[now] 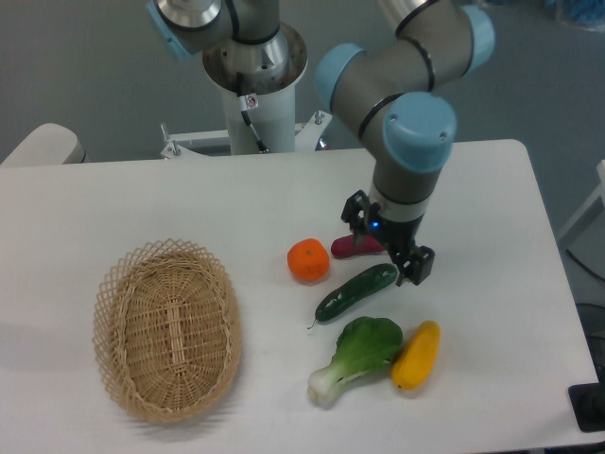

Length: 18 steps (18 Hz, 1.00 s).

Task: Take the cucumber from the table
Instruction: 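Move the gripper over the green cucumber and lower toward it, then close the gripper around the middle of the green cucumber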

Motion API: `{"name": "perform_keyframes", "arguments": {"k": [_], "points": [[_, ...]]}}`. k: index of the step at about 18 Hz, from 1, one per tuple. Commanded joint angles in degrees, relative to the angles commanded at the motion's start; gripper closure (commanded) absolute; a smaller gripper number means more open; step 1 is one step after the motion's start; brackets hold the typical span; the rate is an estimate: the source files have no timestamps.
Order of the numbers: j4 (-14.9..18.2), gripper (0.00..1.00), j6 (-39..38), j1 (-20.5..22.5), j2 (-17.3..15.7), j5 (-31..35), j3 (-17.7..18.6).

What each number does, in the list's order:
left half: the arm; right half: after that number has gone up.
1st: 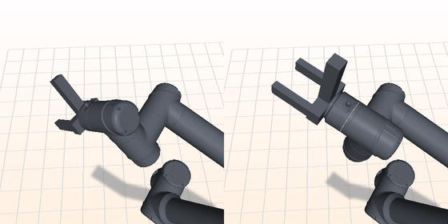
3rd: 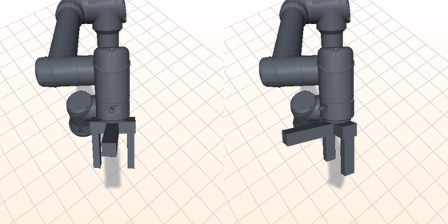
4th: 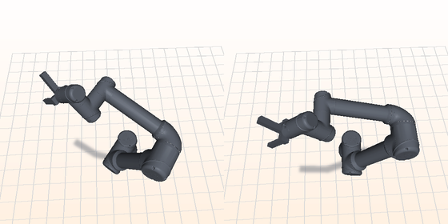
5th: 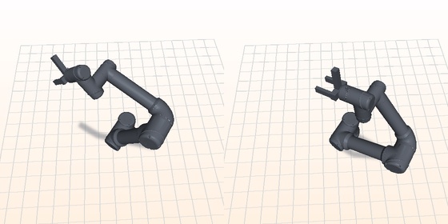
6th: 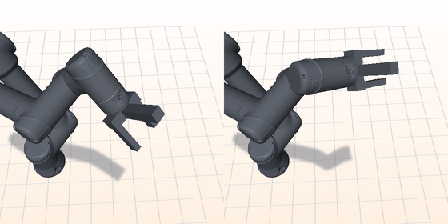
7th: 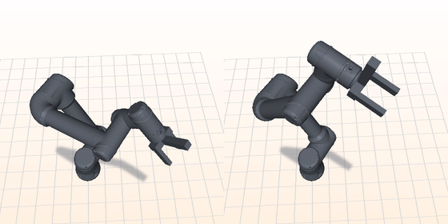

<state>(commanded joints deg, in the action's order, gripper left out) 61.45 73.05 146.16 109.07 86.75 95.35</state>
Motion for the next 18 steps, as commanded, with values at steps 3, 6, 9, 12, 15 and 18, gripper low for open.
{"name": "perform_keyframes", "arguments": {"k": [3, 6, 9, 12, 15, 18], "points": [[-3.69, 0.00, -2.03, -0.87, 0.96, 0.09, 2.55], [-4.67, 0.00, -7.29, -2.11, 2.20, 0.96, 3.26], [-4.85, 0.00, -4.86, -2.02, 2.90, 6.22, 3.79], [-5.11, 0.00, -2.47, -2.46, 4.92, 10.28, 3.09], [-6.16, 0.00, 2.24, -2.46, 7.46, 10.37, 2.47], [-7.66, 0.00, 6.23, -2.46, 8.17, 10.37, 3.17]]}}
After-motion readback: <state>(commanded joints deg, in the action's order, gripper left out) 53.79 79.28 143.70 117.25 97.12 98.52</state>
